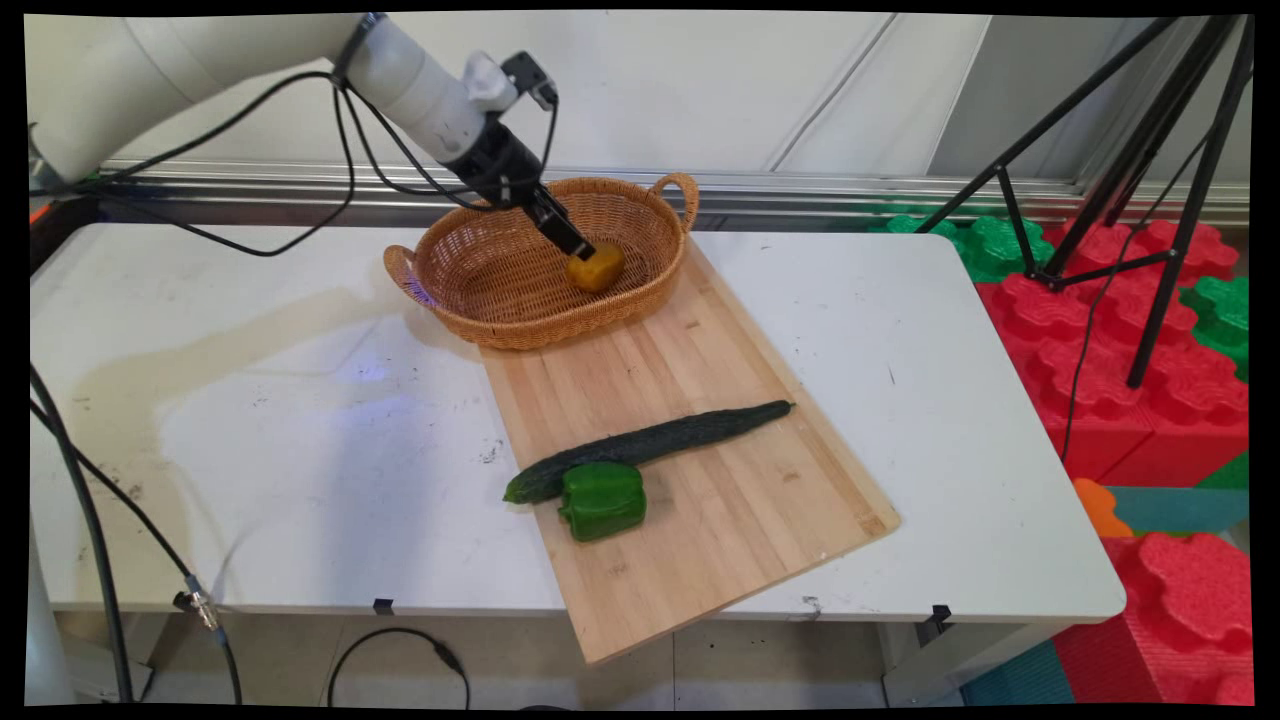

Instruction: Pick up the potato from the vegetable basket

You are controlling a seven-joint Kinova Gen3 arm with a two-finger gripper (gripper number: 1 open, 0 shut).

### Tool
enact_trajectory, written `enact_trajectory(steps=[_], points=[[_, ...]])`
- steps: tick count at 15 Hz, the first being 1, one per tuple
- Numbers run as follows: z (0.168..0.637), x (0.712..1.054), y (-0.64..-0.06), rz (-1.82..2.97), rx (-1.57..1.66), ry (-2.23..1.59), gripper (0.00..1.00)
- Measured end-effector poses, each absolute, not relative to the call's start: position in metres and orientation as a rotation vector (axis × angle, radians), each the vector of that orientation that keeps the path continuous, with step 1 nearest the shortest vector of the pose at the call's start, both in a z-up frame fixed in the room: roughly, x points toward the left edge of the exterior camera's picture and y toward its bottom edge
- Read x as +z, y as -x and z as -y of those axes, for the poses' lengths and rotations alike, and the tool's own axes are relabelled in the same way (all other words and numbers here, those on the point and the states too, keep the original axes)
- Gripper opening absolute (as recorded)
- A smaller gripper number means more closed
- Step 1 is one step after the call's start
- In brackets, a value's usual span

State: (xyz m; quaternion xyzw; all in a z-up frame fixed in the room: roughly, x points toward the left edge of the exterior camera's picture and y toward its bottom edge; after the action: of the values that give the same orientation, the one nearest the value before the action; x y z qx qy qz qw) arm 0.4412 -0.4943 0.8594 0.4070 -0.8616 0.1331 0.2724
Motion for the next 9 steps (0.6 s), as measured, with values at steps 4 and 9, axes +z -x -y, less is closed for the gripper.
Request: enact_trajectory(steps=[4,9], points=[[0.505,0.836,-0.431,2.327,0.320,-1.147,1.00],[0.516,0.816,-0.425,2.330,0.299,-1.189,1.00]])
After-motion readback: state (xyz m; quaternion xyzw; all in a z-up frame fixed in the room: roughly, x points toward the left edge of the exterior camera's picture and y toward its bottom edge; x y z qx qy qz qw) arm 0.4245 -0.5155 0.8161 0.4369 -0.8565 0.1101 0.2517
